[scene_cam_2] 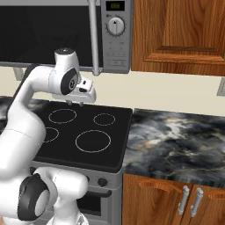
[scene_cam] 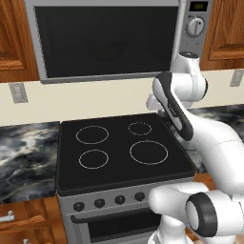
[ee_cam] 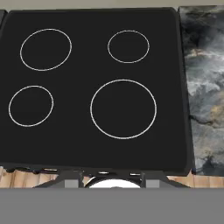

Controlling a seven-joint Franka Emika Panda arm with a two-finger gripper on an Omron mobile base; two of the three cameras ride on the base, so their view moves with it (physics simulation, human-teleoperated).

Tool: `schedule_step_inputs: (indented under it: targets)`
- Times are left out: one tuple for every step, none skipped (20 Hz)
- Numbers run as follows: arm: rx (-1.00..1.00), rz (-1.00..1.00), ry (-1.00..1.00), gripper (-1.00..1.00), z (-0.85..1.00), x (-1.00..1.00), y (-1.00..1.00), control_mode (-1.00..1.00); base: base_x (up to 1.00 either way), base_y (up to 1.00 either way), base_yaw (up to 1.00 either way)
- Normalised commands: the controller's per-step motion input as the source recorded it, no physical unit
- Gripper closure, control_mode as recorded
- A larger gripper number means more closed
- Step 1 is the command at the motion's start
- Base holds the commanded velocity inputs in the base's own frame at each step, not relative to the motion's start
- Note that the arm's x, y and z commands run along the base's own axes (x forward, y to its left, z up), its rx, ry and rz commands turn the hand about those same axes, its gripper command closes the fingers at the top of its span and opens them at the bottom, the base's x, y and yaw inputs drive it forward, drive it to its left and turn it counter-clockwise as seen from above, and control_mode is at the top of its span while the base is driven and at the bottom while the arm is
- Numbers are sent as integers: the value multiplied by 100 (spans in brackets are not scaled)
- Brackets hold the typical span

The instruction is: The microwave is finished heating the shrimp and lime. Take the bowl containing the food and place it on the dining counter.

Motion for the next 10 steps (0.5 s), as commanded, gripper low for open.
schedule_step_inputs:
  targets:
    - [0, 0, 0, -100, 0, -5, 0, -100, 0, 0, 0]
    - [0, 0, -1, -100, 0, -8, 0, -100, 0, 0, 0]
    - [0, 0, -9, -100, 5, -20, 0, -100, 0, 0, 0]
    - [0, 1, -26, -100, 23, -36, 0, -100, 0, 0, 0]
    - [0, 1, -30, -100, 22, -33, 0, -100, 0, 0, 0]
    - [0, 4, -31, -100, 29, -40, 0, -100, 0, 0, 0]
    - [0, 5, -34, -100, 36, -47, -5, -100, 0, 0, 0]
    - [0, 4, -36, -100, 43, -46, -8, -100, 0, 0, 0]
    - [0, 3, -34, -100, 39, -39, -4, -100, 0, 0, 0]
    - [0, 2, -33, -100, 39, -38, -8, -100, 0, 0, 0]
